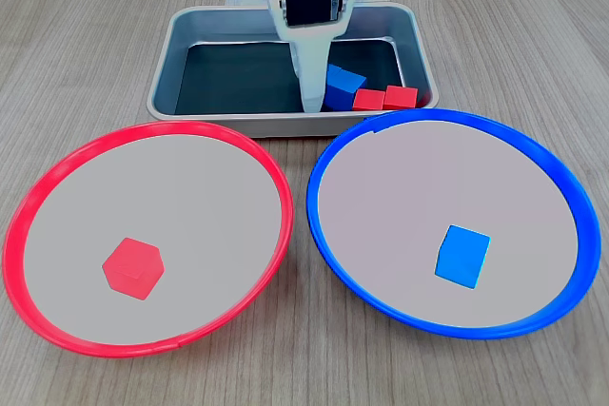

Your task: Move six blocks tray to matching dishes

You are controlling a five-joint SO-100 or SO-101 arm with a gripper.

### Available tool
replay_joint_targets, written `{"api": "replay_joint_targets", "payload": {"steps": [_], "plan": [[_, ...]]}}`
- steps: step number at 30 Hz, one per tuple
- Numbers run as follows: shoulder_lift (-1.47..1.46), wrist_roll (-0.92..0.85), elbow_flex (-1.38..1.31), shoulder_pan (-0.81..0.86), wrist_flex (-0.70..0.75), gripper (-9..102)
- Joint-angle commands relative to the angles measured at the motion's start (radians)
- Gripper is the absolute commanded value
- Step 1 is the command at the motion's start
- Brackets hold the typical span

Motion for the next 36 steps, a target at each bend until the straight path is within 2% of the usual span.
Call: {"api": "replay_joint_targets", "payload": {"steps": [1,7,13,19,21,24,31,36], "plan": [[0.046,0.147,-0.017,-0.023,0.051,26],[0.067,0.256,-0.02,-0.054,0.123,26],[0.054,0.347,-0.029,-0.077,0.051,22],[0.04,0.387,-0.012,-0.095,-0.02,13],[0.031,0.388,-0.012,-0.098,-0.031,6],[0.021,0.36,-0.02,-0.092,-0.009,0],[0.043,0.095,-0.137,0.038,0.218,0],[0.025,-0.051,-0.342,0.038,0.383,0]]}}
